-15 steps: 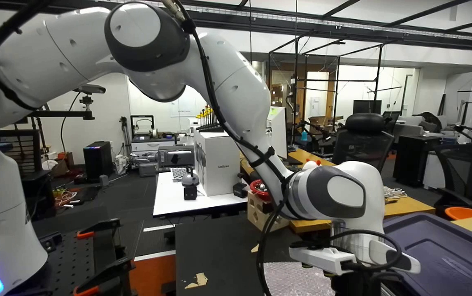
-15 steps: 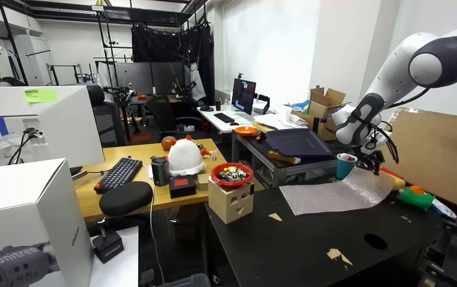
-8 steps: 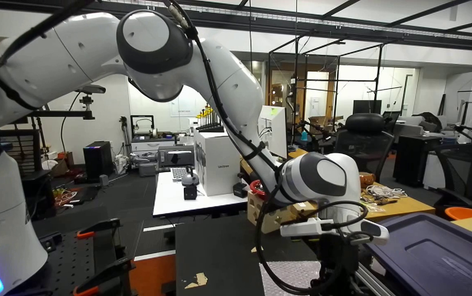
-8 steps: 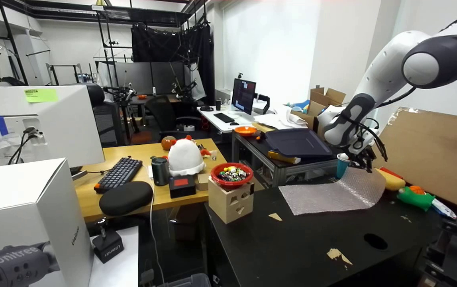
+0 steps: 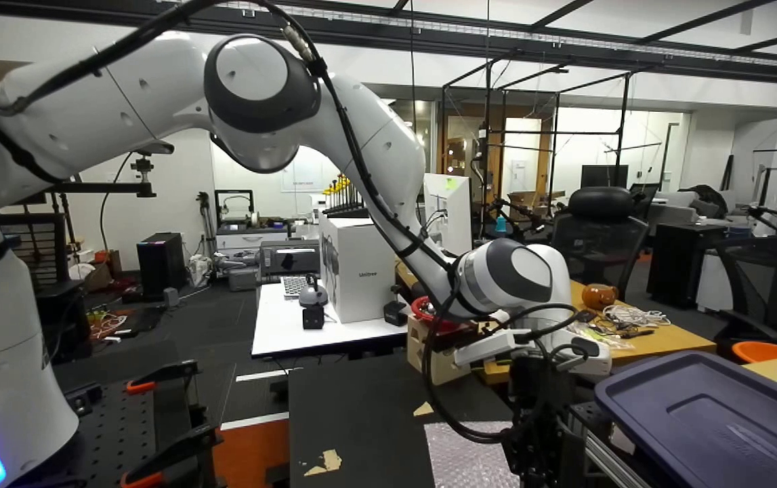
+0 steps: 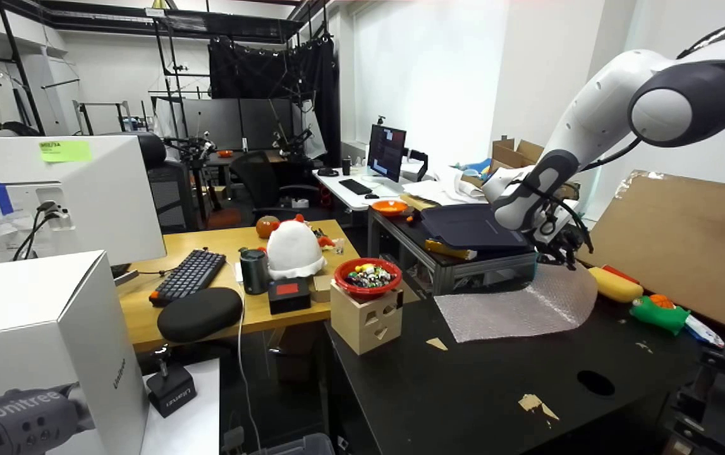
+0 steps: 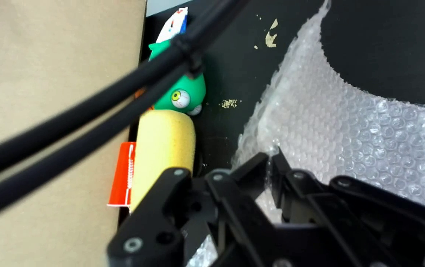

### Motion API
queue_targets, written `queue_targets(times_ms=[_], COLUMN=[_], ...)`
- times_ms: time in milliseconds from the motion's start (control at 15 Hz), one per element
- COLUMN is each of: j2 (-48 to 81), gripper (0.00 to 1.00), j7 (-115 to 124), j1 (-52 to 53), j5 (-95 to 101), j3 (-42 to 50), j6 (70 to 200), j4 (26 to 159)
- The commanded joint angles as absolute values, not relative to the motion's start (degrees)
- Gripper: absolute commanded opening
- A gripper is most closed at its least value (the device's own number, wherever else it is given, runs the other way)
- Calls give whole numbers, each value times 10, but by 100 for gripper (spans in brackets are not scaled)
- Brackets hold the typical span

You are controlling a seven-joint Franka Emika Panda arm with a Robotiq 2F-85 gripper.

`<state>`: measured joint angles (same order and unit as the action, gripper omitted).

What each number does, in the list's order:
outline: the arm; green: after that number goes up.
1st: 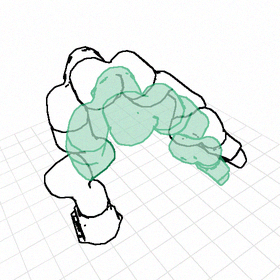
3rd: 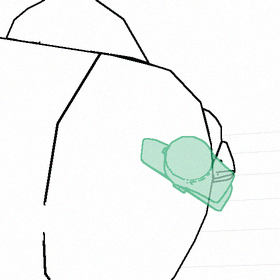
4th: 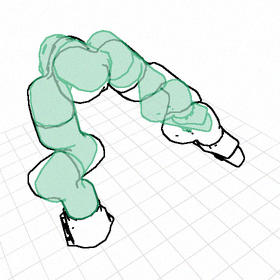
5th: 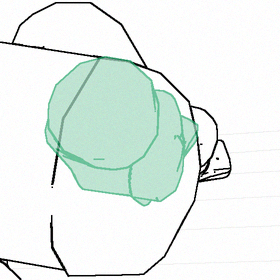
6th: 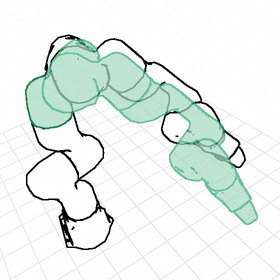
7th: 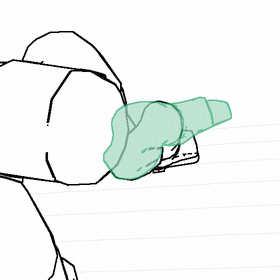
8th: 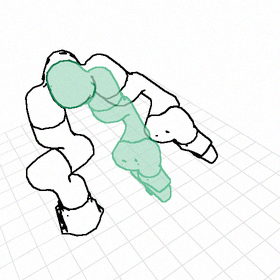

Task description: Fold the plastic sheet in half on the table.

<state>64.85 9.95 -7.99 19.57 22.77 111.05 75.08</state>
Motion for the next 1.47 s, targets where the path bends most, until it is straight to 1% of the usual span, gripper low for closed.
queue_targets(times_ms=[0,933,1400], j2=[675,748,758], gripper=[1,1,1], j7=[128,166,183], j1=[-72,-21,18], j5=[210,220,225], j3=[223,213,223], j6=[1066,976,972], j4=[704,592,579])
